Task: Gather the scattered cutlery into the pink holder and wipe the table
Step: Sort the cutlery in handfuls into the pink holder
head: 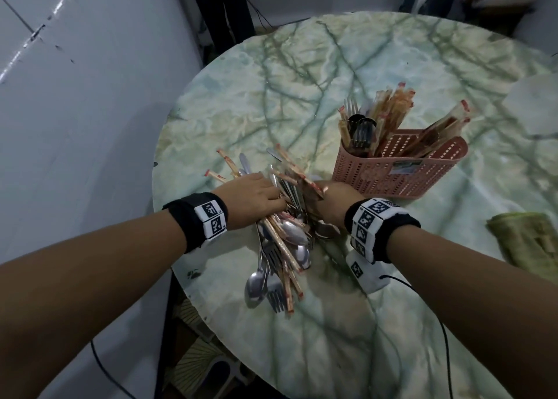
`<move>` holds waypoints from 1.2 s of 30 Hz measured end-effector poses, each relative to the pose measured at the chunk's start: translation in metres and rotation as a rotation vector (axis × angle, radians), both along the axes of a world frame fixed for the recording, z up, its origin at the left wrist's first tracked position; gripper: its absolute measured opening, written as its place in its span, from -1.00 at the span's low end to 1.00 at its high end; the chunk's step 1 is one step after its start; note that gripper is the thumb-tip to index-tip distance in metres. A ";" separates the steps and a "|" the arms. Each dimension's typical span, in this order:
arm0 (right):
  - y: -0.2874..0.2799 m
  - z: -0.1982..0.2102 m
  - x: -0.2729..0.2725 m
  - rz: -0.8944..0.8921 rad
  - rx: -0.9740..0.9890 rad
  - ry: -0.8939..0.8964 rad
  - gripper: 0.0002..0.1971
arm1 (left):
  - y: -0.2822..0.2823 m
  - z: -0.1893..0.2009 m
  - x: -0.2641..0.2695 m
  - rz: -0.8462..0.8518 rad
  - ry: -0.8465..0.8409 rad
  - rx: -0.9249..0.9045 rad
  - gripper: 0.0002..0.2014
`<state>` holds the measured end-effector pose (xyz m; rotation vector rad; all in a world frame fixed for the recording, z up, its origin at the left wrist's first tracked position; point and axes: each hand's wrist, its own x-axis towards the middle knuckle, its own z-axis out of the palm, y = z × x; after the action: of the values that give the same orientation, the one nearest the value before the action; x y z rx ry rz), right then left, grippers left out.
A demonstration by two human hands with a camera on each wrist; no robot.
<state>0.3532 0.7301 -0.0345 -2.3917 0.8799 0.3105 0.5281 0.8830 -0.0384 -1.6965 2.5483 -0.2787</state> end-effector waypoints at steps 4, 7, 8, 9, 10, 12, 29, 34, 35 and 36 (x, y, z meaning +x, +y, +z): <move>0.000 -0.006 -0.001 0.105 -0.026 -0.015 -0.73 | 0.003 -0.002 0.010 0.005 -0.025 0.019 -0.66; -0.001 -0.009 -0.004 0.165 -0.041 -0.046 -0.78 | 0.004 -0.007 0.009 -0.027 -0.010 0.053 -0.69; 0.000 -0.007 -0.004 0.183 -0.037 -0.048 -0.76 | 0.005 -0.008 0.008 -0.029 -0.002 0.067 -0.69; -0.001 -0.007 -0.004 0.198 -0.039 -0.041 -0.72 | 0.006 -0.009 0.008 -0.021 0.003 0.076 -0.68; -0.002 -0.005 -0.003 0.210 -0.037 -0.044 -0.69 | 0.007 -0.008 0.008 -0.003 0.011 0.082 -0.68; -0.002 -0.004 -0.003 0.231 -0.048 -0.036 -0.70 | 0.006 -0.009 0.009 0.030 0.038 0.092 -0.71; -0.011 -0.008 -0.001 0.235 -0.059 -0.256 -0.84 | 0.013 0.005 0.008 0.151 -0.008 0.054 -0.92; -0.008 -0.004 0.003 0.239 -0.067 -0.224 -0.68 | 0.025 0.010 0.011 0.144 -0.056 -0.031 -0.79; -0.008 -0.002 0.003 0.246 -0.070 -0.235 -0.68 | 0.027 0.010 0.012 0.151 -0.054 -0.052 -0.77; -0.007 -0.001 0.003 0.253 -0.075 -0.249 -0.70 | 0.029 0.010 0.013 0.170 -0.050 -0.066 -0.76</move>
<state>0.3562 0.7233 -0.0351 -2.5452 0.4844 0.0719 0.5414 0.9116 -0.0282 -1.8897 2.3666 -0.3924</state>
